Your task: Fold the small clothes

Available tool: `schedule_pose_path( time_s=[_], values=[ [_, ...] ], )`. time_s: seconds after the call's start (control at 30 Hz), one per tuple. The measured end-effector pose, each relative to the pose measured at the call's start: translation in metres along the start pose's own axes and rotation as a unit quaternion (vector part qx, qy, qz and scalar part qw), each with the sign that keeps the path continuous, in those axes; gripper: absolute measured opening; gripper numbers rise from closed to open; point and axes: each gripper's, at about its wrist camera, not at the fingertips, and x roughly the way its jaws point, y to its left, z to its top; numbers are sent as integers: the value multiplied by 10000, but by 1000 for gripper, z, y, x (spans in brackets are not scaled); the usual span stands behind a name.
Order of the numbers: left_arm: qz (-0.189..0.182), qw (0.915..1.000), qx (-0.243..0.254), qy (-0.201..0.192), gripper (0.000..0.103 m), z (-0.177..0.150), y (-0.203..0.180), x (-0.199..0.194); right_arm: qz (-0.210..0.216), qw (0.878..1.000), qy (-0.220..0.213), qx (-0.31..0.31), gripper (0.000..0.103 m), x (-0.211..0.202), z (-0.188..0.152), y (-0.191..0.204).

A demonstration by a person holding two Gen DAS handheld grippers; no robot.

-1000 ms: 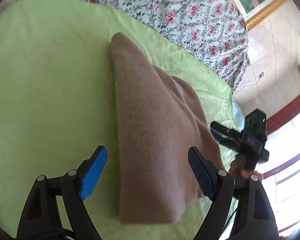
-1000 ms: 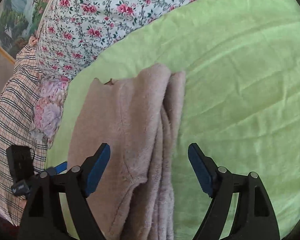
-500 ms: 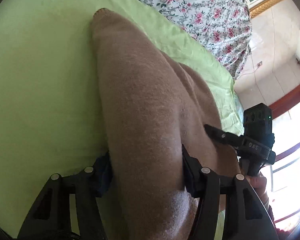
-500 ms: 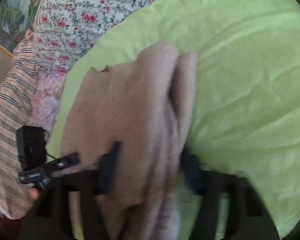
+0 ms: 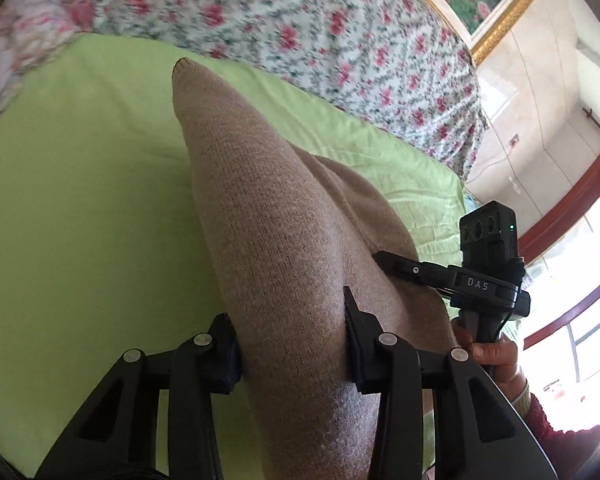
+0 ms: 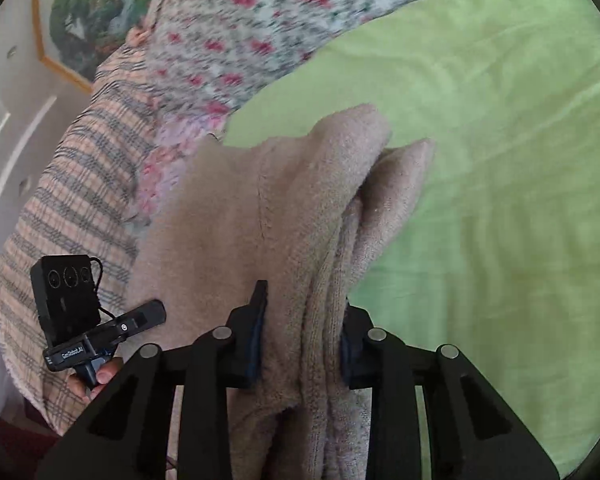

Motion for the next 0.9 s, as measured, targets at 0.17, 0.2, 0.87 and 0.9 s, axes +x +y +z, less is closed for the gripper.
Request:
schedule_pose_path(
  time_s=[0.17, 0.2, 0.87, 0.9],
  values=[
    [395, 9986, -247, 234, 44, -29, 42, -14, -112, 9989, 444, -12, 31, 50, -20, 8],
    [432, 9979, -324, 345, 47, -34, 49, -11, -290, 9985, 463, -56, 32, 54, -23, 6],
    [1346, 9854, -1012, -231, 53, 43, 118, 11, -981, 9933, -340, -508, 9, 36, 54, 27],
    [1490, 9844, -912, -218, 52, 46, 115, 14, -1039, 9927, -383, -470, 9, 31, 51, 22]
  ],
)
